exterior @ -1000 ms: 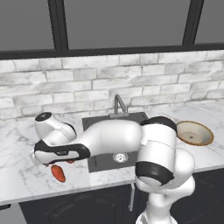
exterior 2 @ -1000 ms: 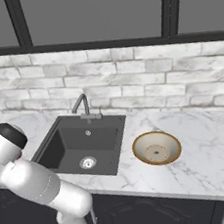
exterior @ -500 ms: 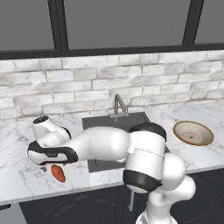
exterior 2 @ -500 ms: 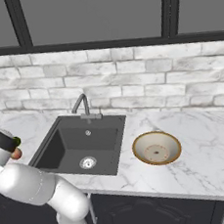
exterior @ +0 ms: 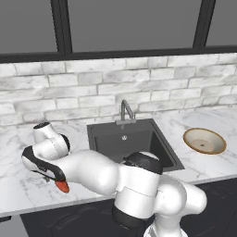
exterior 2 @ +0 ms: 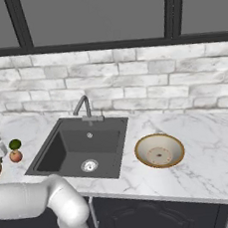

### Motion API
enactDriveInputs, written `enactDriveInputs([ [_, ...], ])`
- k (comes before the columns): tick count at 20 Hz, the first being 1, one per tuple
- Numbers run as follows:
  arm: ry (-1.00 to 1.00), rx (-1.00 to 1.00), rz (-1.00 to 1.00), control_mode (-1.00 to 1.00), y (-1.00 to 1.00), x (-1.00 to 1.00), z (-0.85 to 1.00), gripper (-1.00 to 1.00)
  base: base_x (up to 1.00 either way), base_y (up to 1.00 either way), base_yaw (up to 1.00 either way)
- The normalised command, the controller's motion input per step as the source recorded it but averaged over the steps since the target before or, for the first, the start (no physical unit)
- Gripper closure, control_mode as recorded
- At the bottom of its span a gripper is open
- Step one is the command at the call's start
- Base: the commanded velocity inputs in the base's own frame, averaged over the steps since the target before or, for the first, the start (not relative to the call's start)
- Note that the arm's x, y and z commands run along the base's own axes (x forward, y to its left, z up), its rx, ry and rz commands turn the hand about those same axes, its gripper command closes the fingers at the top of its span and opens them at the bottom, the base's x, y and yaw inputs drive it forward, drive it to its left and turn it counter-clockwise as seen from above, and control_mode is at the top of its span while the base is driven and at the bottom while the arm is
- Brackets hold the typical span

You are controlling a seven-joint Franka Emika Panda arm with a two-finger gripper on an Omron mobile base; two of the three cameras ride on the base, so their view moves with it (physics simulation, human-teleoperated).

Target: There is a mixed pile of frozen fruits and vegetables on the counter. Locate all the frozen vegetables and place the items in a bowl on the counter. Take all the frozen fruits and defrost them in a running sink.

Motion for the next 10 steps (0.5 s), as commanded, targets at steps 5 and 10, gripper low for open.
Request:
enactDriveInputs([
  [5,0.08,0.00,0.00,-1.00,-0.03,0.00,-0.33,-1.00,0.00,0.00,0.00],
  [10,0.04,0.01,0.00,-1.00,-0.02,0.01,-0.30,-1.00,0.00,0.00,0.00],
])
